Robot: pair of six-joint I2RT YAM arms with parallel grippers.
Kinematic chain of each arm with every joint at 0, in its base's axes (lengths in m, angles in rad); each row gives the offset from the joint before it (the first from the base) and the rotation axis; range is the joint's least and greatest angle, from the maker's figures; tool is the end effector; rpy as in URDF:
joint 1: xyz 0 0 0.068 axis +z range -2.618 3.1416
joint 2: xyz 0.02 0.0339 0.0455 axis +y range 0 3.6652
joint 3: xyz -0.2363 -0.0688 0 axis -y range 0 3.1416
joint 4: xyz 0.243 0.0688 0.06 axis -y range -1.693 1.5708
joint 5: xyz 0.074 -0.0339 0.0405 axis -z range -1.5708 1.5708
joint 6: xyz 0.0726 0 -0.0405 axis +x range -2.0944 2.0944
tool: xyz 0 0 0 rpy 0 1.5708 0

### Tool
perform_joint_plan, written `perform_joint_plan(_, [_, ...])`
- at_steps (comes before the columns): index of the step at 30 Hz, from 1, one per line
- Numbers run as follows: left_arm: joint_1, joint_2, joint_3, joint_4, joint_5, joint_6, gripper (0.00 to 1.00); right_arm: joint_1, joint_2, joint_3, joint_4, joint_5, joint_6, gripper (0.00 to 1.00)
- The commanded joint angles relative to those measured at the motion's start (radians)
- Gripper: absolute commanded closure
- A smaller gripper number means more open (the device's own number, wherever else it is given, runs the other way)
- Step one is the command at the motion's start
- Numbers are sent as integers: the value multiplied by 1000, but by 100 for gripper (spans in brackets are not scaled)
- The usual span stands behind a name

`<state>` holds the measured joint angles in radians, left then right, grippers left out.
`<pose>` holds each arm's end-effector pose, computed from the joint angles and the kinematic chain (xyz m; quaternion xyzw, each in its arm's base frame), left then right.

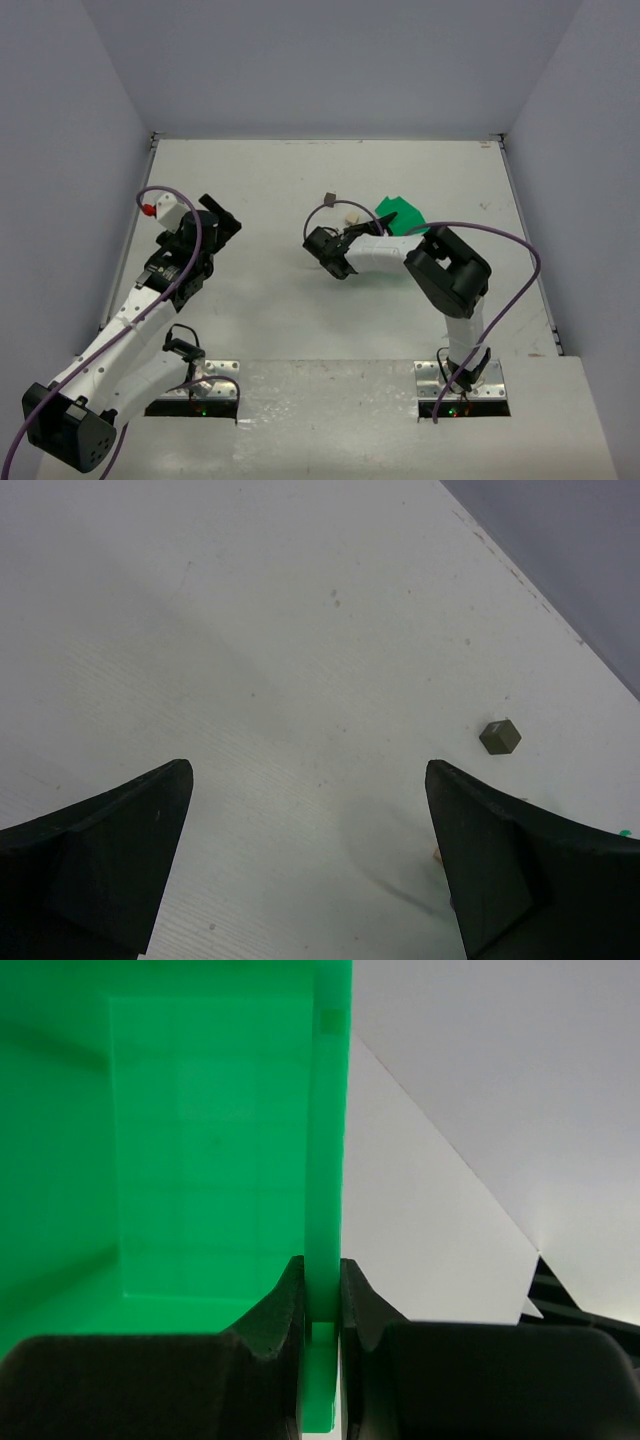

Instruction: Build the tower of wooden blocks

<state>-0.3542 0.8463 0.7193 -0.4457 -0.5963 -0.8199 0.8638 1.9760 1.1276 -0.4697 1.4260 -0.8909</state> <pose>0.2249 -0.0397 0.2465 -0.3305 0.7842 -0.0387 0.5237 0.2754 0.2118 0.1062 -0.5244 0.5430 -0.6501 0.0865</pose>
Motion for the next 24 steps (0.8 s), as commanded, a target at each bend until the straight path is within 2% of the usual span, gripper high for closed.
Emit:
perform_joint_plan(1, [3, -14, 8, 40, 15, 8, 0, -16, -109, 74, -69, -214, 150, 100])
perform_joint_plan(5, [3, -9, 8, 49, 25, 15, 0, -54, -219, 82, -55, -283, 163, 100])
perform_joint_plan(8, [3, -6, 11, 49, 32, 22, 0, -120, -355, 40, 130, -374, 94, 100])
perform_joint_plan(9, [3, -6, 12, 48, 32, 22, 0, -157, -406, 28, 258, -408, 48, 100])
perform_joint_plan(10, [3, -6, 12, 48, 32, 22, 0, -182, -414, 24, 278, -434, 35, 100])
perform_joint_plan(12, [3, -12, 13, 48, 32, 21, 0, -252, -473, 71, 398, -504, 129, 100])
perform_joint_plan(14, [3, -16, 14, 48, 32, 21, 0, -327, -495, 116, 399, -556, 224, 100])
perform_joint_plan(18, [3, -21, 15, 49, 30, 18, 0, -548, -538, 115, 395, -702, 644, 100])
perform_joint_plan(21, [3, -19, 17, 50, 29, 18, 0, -707, -524, 105, 346, -874, 845, 100])
perform_joint_plan(24, [3, -15, 19, 53, 32, 19, 0, -840, -477, 135, 316, -937, 943, 100])
